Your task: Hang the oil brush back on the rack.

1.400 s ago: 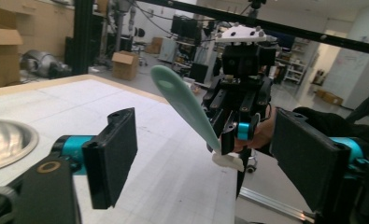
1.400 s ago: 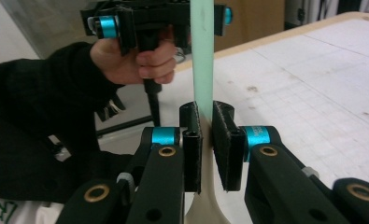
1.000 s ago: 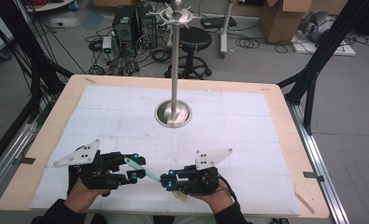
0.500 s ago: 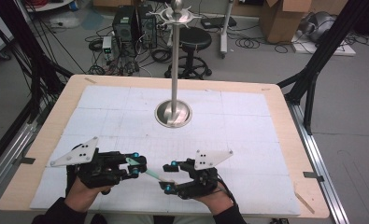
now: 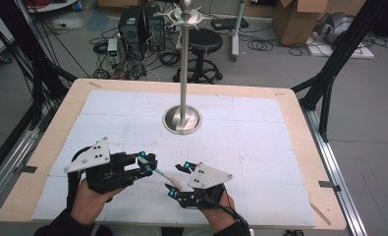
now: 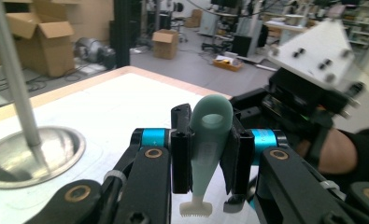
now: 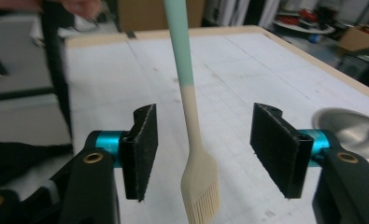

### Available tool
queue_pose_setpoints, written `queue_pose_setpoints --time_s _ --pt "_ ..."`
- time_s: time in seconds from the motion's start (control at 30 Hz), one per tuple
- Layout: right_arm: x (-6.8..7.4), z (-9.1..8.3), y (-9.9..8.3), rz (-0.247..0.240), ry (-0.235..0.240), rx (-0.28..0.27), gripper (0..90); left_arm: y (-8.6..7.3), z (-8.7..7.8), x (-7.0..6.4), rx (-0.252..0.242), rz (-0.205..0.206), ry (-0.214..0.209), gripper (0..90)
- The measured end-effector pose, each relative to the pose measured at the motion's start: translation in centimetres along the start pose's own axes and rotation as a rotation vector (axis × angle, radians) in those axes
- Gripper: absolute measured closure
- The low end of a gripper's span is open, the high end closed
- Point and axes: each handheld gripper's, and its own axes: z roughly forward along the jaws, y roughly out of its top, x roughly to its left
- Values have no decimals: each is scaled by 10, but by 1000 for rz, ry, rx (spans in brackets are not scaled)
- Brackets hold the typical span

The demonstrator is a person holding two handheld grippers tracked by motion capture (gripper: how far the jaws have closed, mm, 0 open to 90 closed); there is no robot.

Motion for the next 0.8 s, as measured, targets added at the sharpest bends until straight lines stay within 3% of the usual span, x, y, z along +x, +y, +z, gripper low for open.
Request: queue_pose_setpoints --time_s 0.13,0.27,0.37,0.6,0.73,0.77,0.8 --pt "6 5 0 -17 -45 24 499 1 3 -1 6 -32 30 756" --pt "11 13 1 -41 -69 48 567 1 6 -3 19 -36 52 756" --pt "12 16 2 -43 -82 57 591 2 8 -5 23 -40 60 756" --pt "14 21 4 -38 -150 62 775 1 11 -6 20 -73 88 755" --pt "18 20 4 -76 -167 65 836 0 12 -7 8 -77 84 754" --pt "18 20 4 -76 -167 65 836 0 12 -7 2 -71 75 754" --pt "19 19 4 -69 -149 57 845 -2 12 -7 -30 -42 38 743"
